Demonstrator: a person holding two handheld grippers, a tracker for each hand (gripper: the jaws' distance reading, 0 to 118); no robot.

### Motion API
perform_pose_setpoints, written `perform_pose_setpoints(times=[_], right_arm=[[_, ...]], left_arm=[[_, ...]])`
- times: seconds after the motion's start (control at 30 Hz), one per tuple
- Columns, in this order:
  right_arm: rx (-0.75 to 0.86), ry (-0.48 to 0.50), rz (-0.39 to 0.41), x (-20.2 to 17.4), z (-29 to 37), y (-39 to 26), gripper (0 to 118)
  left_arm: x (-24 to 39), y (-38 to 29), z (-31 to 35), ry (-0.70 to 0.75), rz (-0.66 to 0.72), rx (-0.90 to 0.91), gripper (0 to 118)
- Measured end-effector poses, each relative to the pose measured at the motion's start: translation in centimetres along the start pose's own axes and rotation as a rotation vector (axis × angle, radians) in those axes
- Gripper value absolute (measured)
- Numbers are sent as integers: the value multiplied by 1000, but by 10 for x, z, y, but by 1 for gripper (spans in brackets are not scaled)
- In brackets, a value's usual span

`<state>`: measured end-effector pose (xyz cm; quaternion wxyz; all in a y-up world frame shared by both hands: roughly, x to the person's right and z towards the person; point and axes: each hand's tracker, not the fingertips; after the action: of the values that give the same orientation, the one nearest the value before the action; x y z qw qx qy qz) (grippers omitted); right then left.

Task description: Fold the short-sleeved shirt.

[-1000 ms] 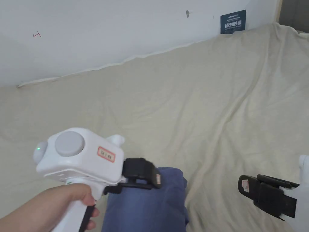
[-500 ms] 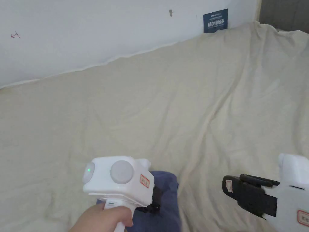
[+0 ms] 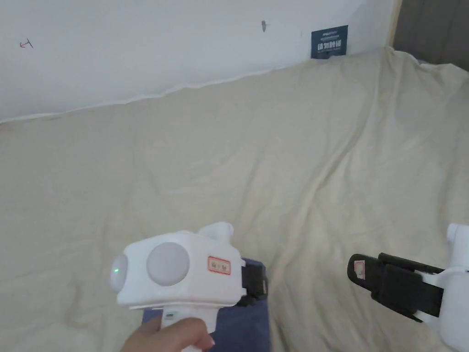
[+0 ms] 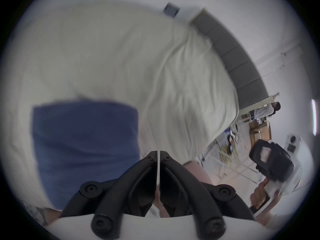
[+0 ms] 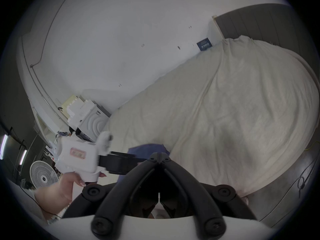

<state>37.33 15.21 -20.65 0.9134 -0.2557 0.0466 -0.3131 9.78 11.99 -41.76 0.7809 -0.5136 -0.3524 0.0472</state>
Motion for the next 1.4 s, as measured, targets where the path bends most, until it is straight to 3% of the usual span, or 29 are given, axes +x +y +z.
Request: perform_pose_setpoints(times=[0.13,0.2,0.27,0.3,0.37,0.43,0.53,0.67,0.8,0.93,1.23,1.33,1.4], right_arm=[[118,29,46,-33,20,29,0],[195,66,87,-58,30,39,0],[299,111,183,-84,42,40,0],[362,107,246,-97,48,38,0],[514,51,389,-123,60,26,0],[655,7,462,-136,68,11,0],[762,-48,454,-136,63,-12,0],[687,-225,509,-116,42,-44,0],[671,-265,566,-100,39,-69,0],[666,-303,525,-91,40,-76,0],[666,-324,462,-81,45,-71,0],[660,-286,432,-93,49,-39,0],[699,-203,456,-108,54,-11,0]], left_arm=[[-6,-9,121,83,-61,445,3],[-5,-22,175,216,-141,650,3],[2,-49,222,430,-177,879,3],[2,-60,239,470,-184,951,3],[3,-82,262,541,-180,1095,3],[5,-100,272,653,-176,1187,3],[-1,-116,265,750,-190,1195,3],[-14,-133,232,747,-168,1125,0],[-22,-151,209,749,-133,1108,0],[-23,-162,200,783,-119,1089,0],[-24,-161,210,709,-84,1092,0],[-22,-156,228,694,-83,1135,0],[-23,-151,239,713,-92,1140,0]])
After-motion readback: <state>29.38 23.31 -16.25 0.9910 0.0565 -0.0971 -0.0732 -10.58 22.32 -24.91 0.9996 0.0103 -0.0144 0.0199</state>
